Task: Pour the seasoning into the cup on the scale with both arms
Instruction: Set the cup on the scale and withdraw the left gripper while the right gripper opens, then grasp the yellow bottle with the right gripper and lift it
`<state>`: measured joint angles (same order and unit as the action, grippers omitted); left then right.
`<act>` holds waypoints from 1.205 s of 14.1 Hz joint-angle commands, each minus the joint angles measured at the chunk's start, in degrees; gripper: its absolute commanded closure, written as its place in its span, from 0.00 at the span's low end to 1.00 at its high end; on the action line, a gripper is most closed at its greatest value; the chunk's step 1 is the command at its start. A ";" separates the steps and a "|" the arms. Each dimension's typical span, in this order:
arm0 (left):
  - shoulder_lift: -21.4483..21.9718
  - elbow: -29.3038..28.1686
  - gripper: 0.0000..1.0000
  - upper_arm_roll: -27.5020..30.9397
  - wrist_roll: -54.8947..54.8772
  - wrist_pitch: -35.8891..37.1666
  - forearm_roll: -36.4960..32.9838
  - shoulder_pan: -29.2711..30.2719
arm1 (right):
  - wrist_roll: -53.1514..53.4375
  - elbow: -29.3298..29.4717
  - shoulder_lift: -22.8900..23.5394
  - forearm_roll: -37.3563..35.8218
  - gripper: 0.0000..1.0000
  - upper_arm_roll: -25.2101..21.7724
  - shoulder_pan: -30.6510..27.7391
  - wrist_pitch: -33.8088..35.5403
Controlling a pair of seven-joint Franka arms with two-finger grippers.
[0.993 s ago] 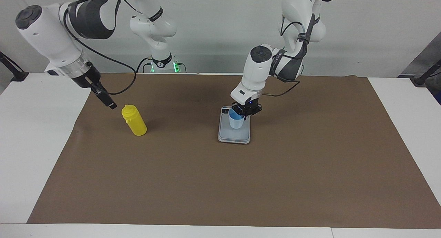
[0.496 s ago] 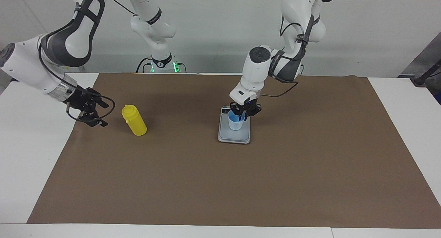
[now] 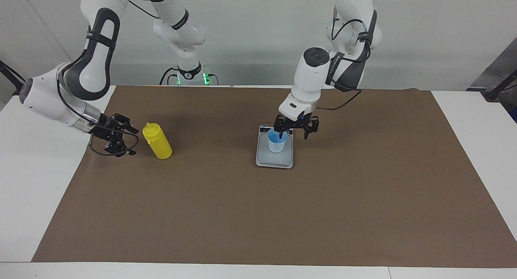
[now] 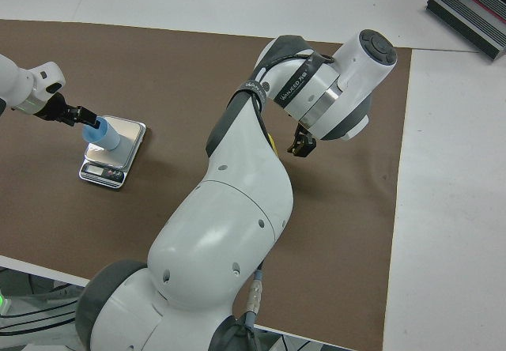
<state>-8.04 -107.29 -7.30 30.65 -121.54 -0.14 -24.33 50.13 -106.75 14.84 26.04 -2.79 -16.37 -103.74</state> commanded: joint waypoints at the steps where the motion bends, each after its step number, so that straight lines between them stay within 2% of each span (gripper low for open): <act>1: 2.05 1.11 0.00 -0.26 -5.84 4.12 -1.01 4.89 | -3.73 -7.40 -3.06 3.56 0.00 0.33 -0.33 -4.62; 8: 8.12 1.38 0.00 -0.26 -27.63 11.14 -0.92 19.74 | -2.15 -12.68 -5.17 11.74 0.00 0.33 0.37 -4.54; 10: 9.09 2.25 0.00 -0.17 -30.64 12.99 -0.92 22.65 | -3.02 -12.96 -5.35 11.75 0.05 0.24 0.03 -4.19; 11: 9.35 3.48 0.00 -0.17 -30.82 14.39 -1.01 23.70 | -2.16 -12.43 -5.27 11.75 0.47 0.24 0.28 -4.19; 12: 9.27 5.31 0.00 -0.17 -30.83 16.66 -1.09 24.67 | 0.72 -12.43 -5.26 11.75 0.99 0.24 0.46 -4.80; 14: 9.18 10.15 0.00 -0.17 -31.52 22.29 -3.45 25.47 | 6.70 -10.77 -5.35 11.75 1.00 0.50 0.55 -5.68; 17: 9.27 12.97 0.00 -0.17 -33.11 26.52 -3.56 27.67 | 12.33 -7.78 -7.37 11.40 1.00 0.94 3.17 -5.60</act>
<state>1.27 -96.41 -6.83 -1.05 -98.52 -2.77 1.68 57.70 -115.93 10.13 36.64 -2.44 -14.98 -109.02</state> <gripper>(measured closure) 0.000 0.392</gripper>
